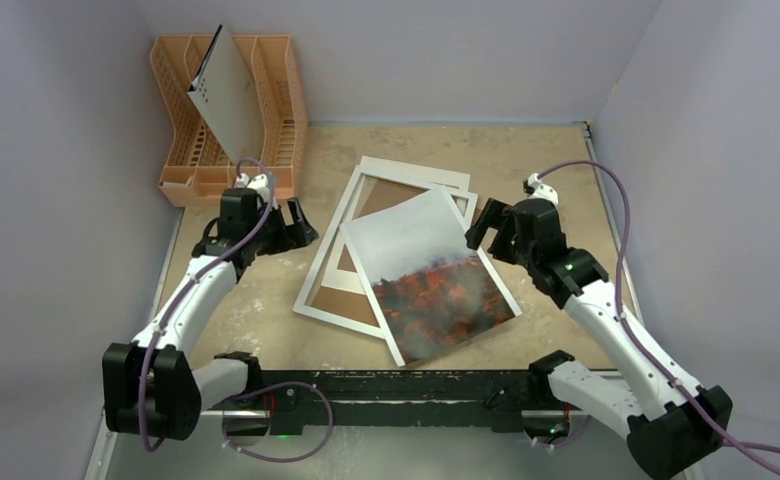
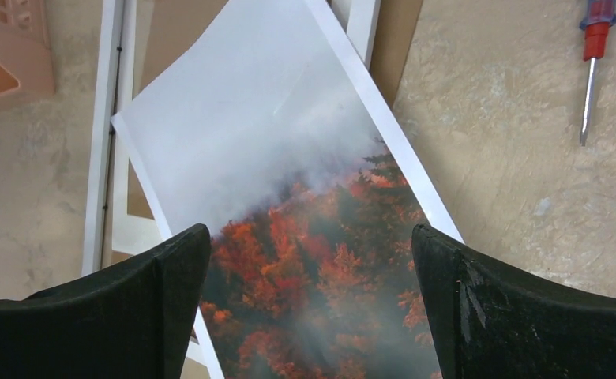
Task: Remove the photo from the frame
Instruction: Reset both arms
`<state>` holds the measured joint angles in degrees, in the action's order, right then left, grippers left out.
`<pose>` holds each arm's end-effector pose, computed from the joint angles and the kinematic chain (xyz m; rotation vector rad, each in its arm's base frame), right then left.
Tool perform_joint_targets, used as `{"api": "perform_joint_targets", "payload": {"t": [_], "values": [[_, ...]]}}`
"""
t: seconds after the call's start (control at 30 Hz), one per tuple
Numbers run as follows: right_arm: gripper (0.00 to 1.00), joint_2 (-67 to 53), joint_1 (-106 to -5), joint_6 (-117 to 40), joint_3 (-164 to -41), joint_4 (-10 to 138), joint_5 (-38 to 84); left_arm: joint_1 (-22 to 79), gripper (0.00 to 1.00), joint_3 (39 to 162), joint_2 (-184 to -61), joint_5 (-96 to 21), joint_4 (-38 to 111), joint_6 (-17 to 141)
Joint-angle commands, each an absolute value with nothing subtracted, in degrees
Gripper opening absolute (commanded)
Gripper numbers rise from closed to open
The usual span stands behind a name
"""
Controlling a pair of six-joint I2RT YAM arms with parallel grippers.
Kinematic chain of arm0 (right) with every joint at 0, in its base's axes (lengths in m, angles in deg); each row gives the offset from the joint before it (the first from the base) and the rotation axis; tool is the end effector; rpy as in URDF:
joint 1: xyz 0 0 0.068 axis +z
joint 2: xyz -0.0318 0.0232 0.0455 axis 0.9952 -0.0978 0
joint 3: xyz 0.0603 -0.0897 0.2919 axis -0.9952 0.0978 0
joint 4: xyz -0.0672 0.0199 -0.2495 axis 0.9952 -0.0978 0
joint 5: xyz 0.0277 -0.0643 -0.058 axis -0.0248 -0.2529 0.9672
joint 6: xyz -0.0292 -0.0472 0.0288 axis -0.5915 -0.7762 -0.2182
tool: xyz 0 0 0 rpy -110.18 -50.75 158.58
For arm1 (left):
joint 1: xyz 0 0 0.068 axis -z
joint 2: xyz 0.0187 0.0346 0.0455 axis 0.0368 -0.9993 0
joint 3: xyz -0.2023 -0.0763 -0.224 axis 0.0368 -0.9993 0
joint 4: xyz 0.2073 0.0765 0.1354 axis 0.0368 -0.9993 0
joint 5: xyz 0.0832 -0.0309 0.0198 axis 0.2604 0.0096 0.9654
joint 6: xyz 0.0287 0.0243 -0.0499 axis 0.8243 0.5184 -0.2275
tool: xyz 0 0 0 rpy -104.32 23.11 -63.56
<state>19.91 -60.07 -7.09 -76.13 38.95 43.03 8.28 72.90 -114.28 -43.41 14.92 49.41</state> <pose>0.1800 0.0704 0.3382 0.3812 2.0815 0.4351 0.2344 -0.0371 0.2755 -0.2383 2.3211 -0.5559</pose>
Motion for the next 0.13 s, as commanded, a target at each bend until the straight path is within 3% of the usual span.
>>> {"api": "perform_joint_targets", "payload": {"t": [0.0,0.1], "values": [[0.99,20.62,-60.04,-11.12,-75.28,40.72,39.03,8.52,0.84,72.97,-109.96,-44.81,15.76,52.41],[0.99,20.61,-60.04,-11.82,-75.04,41.72,38.42,8.52,0.85,72.36,-107.26,-43.95,17.07,52.86]]}}
